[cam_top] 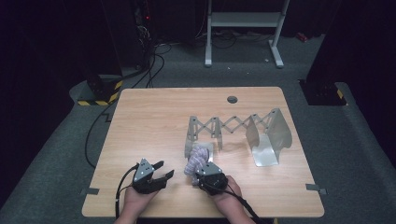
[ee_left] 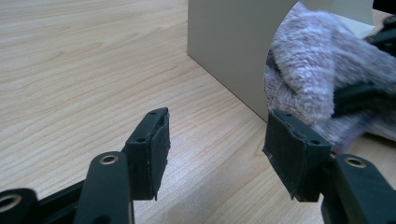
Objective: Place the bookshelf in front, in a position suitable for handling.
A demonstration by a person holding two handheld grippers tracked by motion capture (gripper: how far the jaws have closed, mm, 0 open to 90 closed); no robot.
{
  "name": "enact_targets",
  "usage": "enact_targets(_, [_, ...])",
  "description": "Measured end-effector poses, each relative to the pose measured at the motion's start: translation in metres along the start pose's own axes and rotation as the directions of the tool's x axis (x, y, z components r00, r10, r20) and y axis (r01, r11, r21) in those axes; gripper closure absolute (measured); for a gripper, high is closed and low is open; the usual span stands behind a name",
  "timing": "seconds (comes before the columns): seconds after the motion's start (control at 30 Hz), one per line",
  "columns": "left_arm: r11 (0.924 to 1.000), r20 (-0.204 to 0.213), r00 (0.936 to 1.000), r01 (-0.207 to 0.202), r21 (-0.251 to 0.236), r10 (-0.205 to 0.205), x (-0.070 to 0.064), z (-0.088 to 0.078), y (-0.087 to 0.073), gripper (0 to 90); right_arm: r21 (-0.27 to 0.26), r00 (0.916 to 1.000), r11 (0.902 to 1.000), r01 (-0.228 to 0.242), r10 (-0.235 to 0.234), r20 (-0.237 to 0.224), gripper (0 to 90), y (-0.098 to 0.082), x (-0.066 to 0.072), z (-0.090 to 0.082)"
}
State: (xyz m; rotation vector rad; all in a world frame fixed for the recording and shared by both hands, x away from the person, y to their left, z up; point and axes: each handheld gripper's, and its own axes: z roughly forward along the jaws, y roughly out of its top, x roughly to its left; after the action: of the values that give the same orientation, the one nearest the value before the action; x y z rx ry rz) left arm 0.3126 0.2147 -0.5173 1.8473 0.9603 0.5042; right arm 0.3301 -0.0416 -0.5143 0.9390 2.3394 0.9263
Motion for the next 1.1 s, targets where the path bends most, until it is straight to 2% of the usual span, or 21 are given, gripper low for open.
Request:
enact_targets(0.07, [1.0000, 0.003, 1.0000, 0.000, 0.001, 0.000, 0.000, 0.000, 0.000, 40.9, 0.004, 0.9994, 0.9997, -0.025, 0.025, 0.024, 56.7, 0.007, -0.009, 0.010])
enact_targets(0.1, [1.0000, 0.007, 1.0000, 0.004, 0.004, -0.004, 0.001, 0.000, 0.000, 41.2, 0.005, 0.9976, 0.9990, -0.044, 0.043, 0.054, 56.6, 0.015, -0.017, 0.021])
enact_targets(0.23, [0.9999, 0.000, 0.9999, 0.015, 0.001, -0.015, 0.005, -0.002, -0.001, 41.2, 0.005, 0.9944, 0.9973, -0.073, 0.072, 0.078, 56.7, 0.023, -0.026, 0.032])
enact_targets(0.33, [0.9997, -0.008, 0.9997, 0.023, -0.010, -0.023, 0.008, -0.005, -0.001, 41.2, 0.009, 0.9950, 0.9979, -0.064, 0.063, 0.077, 57.2, 0.024, -0.026, 0.035])
enact_targets(0.4, [0.9996, -0.008, 0.9996, 0.025, -0.011, -0.026, 0.009, -0.005, -0.001, 41.1, 0.016, 0.9968, 0.9991, -0.040, 0.039, 0.070, 57.4, 0.021, -0.023, 0.032])
enact_targets(0.5, [1.0000, -0.015, 0.9999, 0.008, 0.000, -0.008, 0.011, -0.004, -0.001, 41.4, 0.019, 0.9998, 0.9998, -0.011, 0.010, 0.018, 57.6, 0.014, -0.012, 0.019])
enact_targets(0.6, [0.9996, -0.020, 0.9994, 0.027, -0.002, -0.027, 0.012, -0.005, 0.000, 41.3, 0.006, 0.9996, 0.9998, 0.018, -0.018, -0.021, 57.5, 0.000, 0.001, 0.001])
enact_targets(0.77, [0.9997, -0.017, 0.9996, 0.024, -0.004, -0.024, 0.010, -0.005, 0.001, 41.4, -0.001, 0.9996, 0.9999, 0.013, -0.013, -0.023, 57.4, -0.002, 0.002, -0.001])
enact_targets(0.9, [0.9997, -0.010, 0.9997, 0.022, 0.005, -0.022, 0.011, -0.004, 0.000, 41.9, -0.001, 1.0000, 1.0000, -0.002, 0.002, -0.003, 57.2, 0.007, -0.006, 0.010])
enact_targets(0.97, [0.9997, -0.009, 0.9997, 0.023, 0.005, -0.023, 0.011, -0.005, -0.001, 41.9, 0.007, 0.9988, 0.9996, -0.028, 0.028, 0.040, 56.8, 0.017, -0.016, 0.024])
enact_targets(1.0, [0.9997, -0.009, 0.9997, 0.023, 0.005, -0.023, 0.011, -0.005, -0.001, 41.9, 0.007, 0.9988, 0.9996, -0.028, 0.028, 0.040, 56.8, 0.017, -0.016, 0.024])
enact_targets(1.1, [0.9997, -0.007, 0.9998, 0.021, 0.014, -0.021, 0.011, -0.004, -0.001, 41.9, 0.009, 0.9953, 0.9982, -0.059, 0.058, 0.078, 56.5, 0.024, -0.026, 0.036])
